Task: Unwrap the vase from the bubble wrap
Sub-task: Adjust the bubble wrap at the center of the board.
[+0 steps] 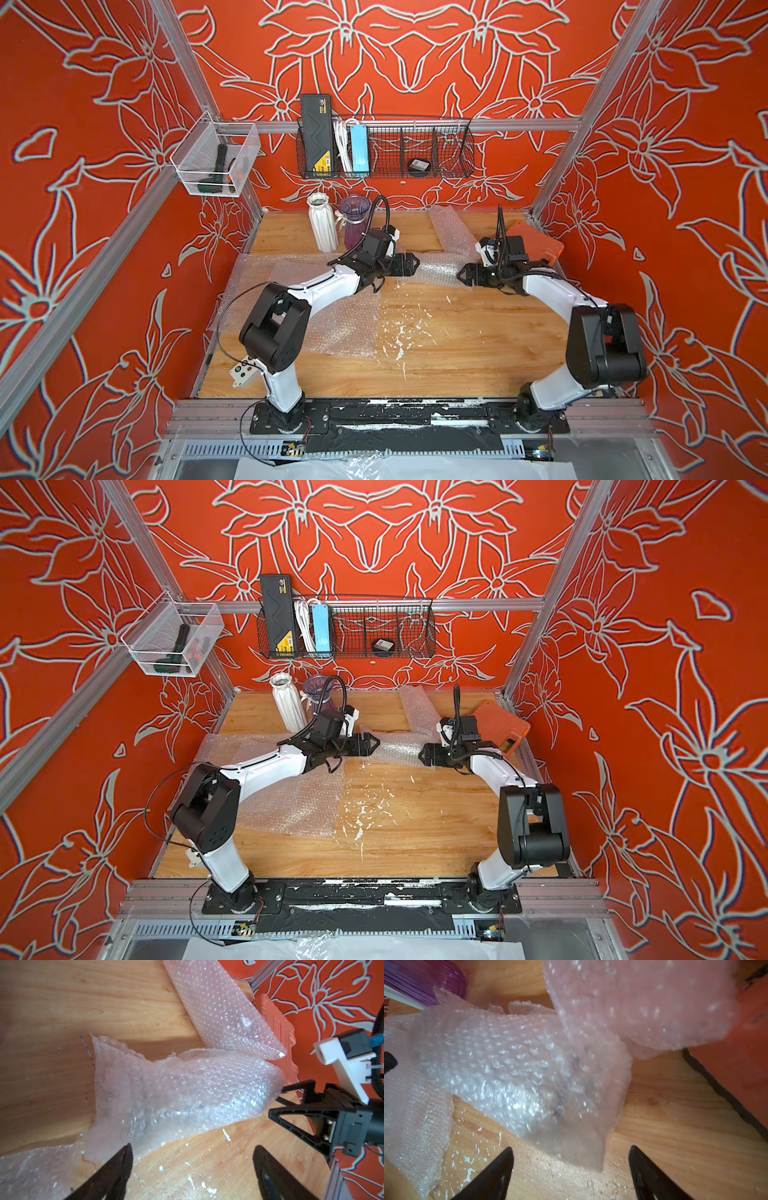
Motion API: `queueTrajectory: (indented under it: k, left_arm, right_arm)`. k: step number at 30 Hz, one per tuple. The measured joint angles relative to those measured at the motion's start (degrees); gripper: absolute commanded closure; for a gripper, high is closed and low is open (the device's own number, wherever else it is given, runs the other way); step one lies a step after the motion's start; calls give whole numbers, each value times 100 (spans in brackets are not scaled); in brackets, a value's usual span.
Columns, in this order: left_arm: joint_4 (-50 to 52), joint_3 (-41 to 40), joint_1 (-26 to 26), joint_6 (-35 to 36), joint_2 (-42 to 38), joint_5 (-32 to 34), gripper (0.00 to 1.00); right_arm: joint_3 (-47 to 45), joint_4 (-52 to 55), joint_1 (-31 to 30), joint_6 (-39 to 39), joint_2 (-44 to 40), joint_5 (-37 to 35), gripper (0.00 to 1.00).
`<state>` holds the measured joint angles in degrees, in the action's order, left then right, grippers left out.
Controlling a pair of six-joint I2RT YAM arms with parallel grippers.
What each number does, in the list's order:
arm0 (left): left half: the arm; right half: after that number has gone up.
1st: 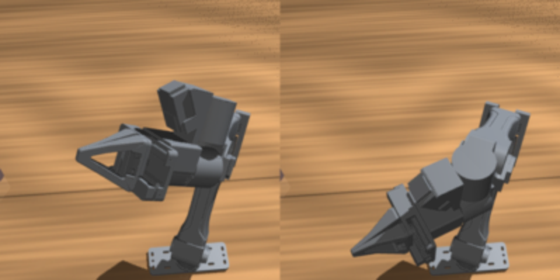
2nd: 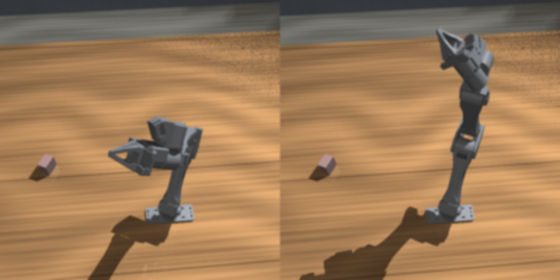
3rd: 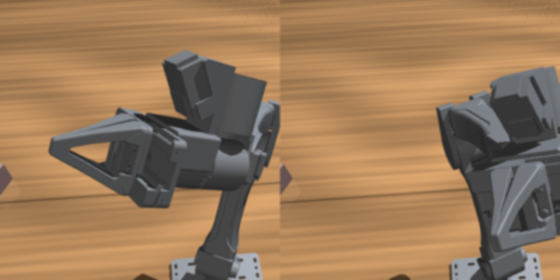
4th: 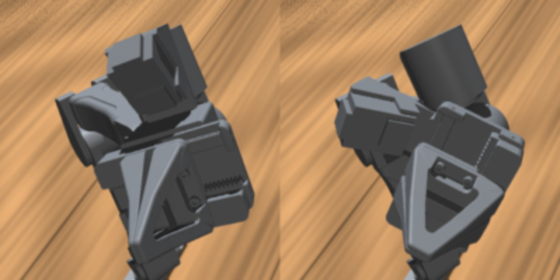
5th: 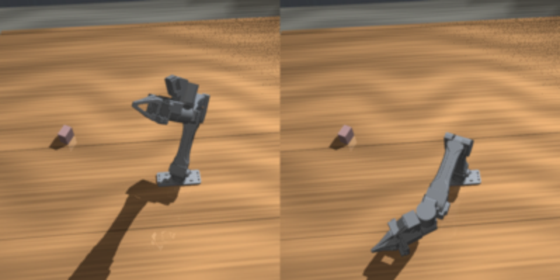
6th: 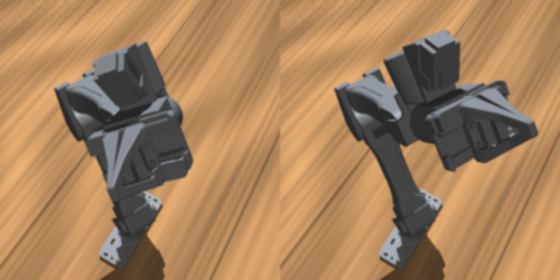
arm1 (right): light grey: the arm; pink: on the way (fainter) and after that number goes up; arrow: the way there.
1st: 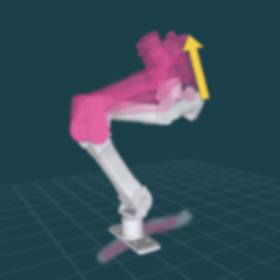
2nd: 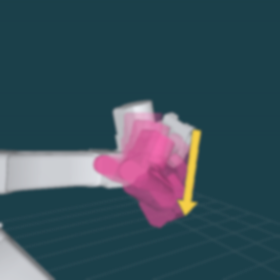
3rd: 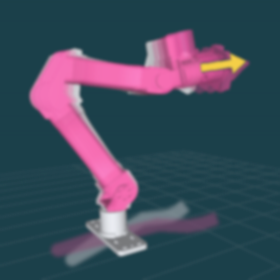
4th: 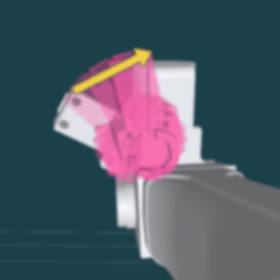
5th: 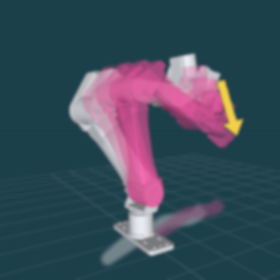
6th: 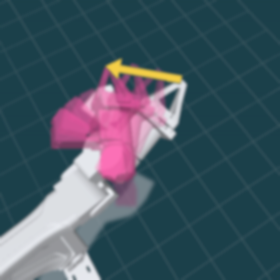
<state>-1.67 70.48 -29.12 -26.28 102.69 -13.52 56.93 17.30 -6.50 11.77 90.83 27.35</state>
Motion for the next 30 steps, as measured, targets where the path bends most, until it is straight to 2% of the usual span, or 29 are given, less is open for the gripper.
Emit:
queueTrajectory:
  k: [2, 6, 8, 9, 11, 17, 21, 24, 30]
  left_arm:
    - [-9, 179, 31, -22, 214, 37, 12]
    - [-39, 444, 66, -46, 623, 9, 14]
    - [-57, 463, 68, -61, 715, -37, 18]
    - [-57, 463, 68, -55, 732, -70, 19]
    - [-59, 463, 68, -39, 737, -142, 20]
    - [-66, 450, 105, -2, 737, -238, 21]
    - [-140, 382, 105, 48, 734, -310, 21]
    - [-164, 295, 105, 98, 717, -310, 21]
    - [-31, 127, 105, 251, 516, -304, 19]
  right_arm:
    - [2, -92, 0, 31, 85, 168, 19]
    - [2, -234, -17, 96, 208, 452, 35]
    - [0, -273, -35, 83, 214, 516, 51]
    - [-4, -295, -52, 92, 212, 551, 61]
    - [-24, -326, -81, 76, 208, 601, 75]
    - [-468, -404, -289, 151, -291, 562, 92]
    - [-1008, -363, -610, 245, -970, 481, 98]
    - [-1408, -299, -1014, 372, -1515, 391, 98]
    - [-2020, -271, -1980, 826, -2457, 175, 90]
